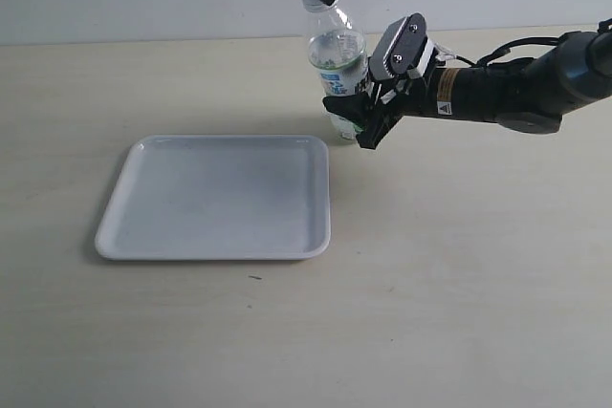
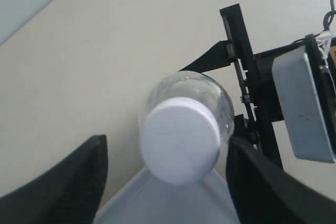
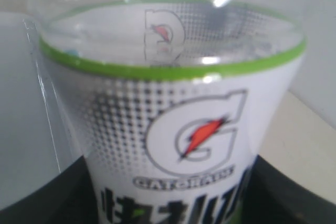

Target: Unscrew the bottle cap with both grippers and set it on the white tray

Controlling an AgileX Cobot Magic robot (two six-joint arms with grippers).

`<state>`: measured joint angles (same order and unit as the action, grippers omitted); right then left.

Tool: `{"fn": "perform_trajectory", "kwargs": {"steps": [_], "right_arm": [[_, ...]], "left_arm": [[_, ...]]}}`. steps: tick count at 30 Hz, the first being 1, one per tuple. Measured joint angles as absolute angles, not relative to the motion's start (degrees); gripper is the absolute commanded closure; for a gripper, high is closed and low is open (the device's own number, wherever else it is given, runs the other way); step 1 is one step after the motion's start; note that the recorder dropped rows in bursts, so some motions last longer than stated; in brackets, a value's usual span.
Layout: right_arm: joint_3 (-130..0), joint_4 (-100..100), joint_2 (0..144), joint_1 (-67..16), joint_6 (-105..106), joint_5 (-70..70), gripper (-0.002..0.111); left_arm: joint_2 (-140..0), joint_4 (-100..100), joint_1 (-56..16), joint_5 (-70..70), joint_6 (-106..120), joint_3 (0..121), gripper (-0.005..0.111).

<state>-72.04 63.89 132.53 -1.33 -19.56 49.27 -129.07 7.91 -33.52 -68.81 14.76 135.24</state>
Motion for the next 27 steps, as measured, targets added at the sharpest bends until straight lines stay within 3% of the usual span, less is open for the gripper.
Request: {"fn": "perform_trajectory", "kwargs": {"steps": [12,17,27], "right_arm": [[-72.04,64.87,132.4,-1.33,-17.46,49.38,0.108],[-72.04,64.87,132.4,-1.33,-17.46,49.38,0.108],[-72.04,64.87,132.4,-1.33,-17.46,49.38,0.108]], "left_arm": [[-129.07,7.91,-33.52,-70.06,13.17,135.24,0.044],[-129.07,7.91,-33.52,-70.06,13.05,135.24,0.053],[-129.19,7.91,-33.63,-70.21,13.05,135.37,0.053]]}}
